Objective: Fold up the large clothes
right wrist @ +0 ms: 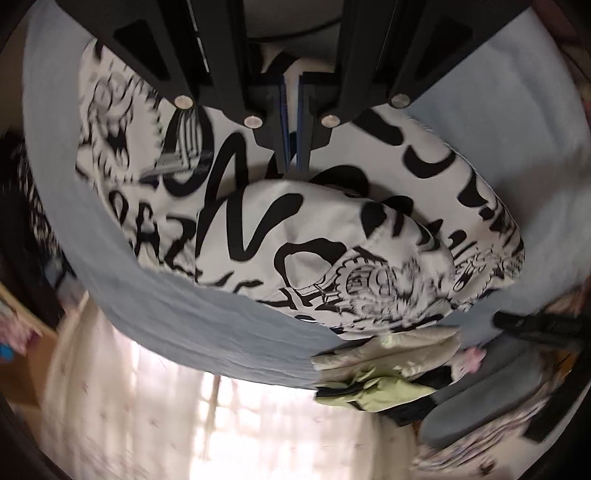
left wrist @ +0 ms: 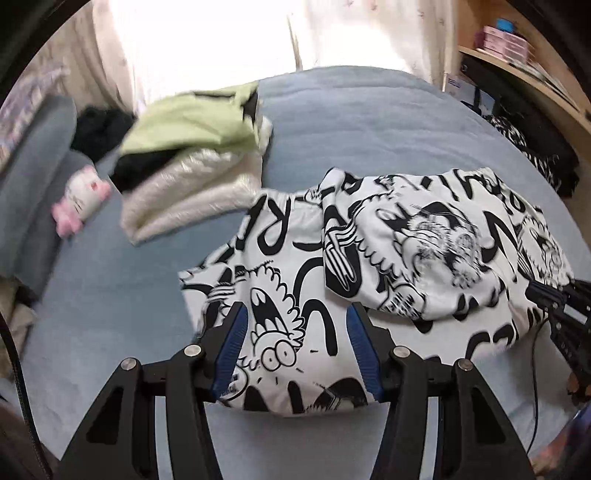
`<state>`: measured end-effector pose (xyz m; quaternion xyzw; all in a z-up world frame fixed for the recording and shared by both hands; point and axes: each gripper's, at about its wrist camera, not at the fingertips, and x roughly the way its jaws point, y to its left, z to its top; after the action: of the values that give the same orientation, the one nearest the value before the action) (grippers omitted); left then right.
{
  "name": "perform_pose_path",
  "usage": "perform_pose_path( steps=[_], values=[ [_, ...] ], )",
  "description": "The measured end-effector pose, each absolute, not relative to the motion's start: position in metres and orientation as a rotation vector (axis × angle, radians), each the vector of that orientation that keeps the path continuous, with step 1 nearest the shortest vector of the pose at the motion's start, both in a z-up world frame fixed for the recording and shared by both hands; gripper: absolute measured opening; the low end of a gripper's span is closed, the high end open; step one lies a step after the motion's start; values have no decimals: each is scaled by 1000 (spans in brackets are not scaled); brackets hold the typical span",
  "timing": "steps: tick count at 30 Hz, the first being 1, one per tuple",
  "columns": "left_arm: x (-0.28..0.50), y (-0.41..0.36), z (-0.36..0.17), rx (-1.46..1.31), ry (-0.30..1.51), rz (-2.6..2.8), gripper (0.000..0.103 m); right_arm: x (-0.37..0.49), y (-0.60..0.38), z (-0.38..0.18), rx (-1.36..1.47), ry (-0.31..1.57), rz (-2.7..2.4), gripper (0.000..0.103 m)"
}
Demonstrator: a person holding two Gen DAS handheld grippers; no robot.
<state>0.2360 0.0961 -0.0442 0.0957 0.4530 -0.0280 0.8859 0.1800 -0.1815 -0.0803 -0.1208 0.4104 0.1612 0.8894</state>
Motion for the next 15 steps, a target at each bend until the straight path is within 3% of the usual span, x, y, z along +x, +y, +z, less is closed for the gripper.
perform_pose_path(
  steps=[12, 15],
  values=[
    [170, 73, 3, 235, 811, -108, 54, 122, -160, -39, -125, 862, 370, 4],
    [166, 73, -1, 227, 807, -108, 54, 112, -160, -34, -67, 872, 397, 11]
  ],
)
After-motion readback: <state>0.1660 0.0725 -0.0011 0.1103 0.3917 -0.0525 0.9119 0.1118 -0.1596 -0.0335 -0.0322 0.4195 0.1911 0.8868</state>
